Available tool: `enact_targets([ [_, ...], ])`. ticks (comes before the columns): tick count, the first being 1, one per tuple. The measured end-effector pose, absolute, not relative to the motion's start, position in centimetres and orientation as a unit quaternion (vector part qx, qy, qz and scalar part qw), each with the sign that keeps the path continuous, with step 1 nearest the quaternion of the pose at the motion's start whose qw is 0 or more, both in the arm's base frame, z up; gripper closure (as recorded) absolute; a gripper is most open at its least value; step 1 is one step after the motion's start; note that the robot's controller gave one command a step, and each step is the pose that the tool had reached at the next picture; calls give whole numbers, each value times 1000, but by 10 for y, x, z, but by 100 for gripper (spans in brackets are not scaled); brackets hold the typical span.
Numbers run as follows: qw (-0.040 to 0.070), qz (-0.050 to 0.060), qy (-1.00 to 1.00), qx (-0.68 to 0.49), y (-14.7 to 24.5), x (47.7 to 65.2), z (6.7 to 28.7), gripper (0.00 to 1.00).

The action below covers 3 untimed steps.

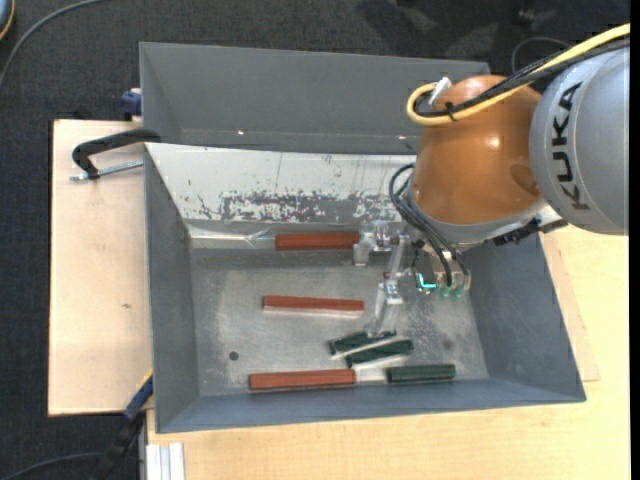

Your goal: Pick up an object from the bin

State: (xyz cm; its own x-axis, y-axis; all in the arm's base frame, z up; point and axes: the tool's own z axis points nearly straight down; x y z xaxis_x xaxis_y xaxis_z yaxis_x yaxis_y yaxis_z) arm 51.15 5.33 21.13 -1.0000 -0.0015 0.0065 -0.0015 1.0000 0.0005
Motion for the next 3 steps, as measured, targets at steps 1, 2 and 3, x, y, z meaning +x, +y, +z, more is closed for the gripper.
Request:
enact_targets([
  [1, 2, -1, -1000, 2, 87, 539, 66, 0],
  [2, -3, -2, -999, -35, 103, 530, 102, 0],
  [3, -3, 0, -999, -50, 71, 539, 113, 0],
])
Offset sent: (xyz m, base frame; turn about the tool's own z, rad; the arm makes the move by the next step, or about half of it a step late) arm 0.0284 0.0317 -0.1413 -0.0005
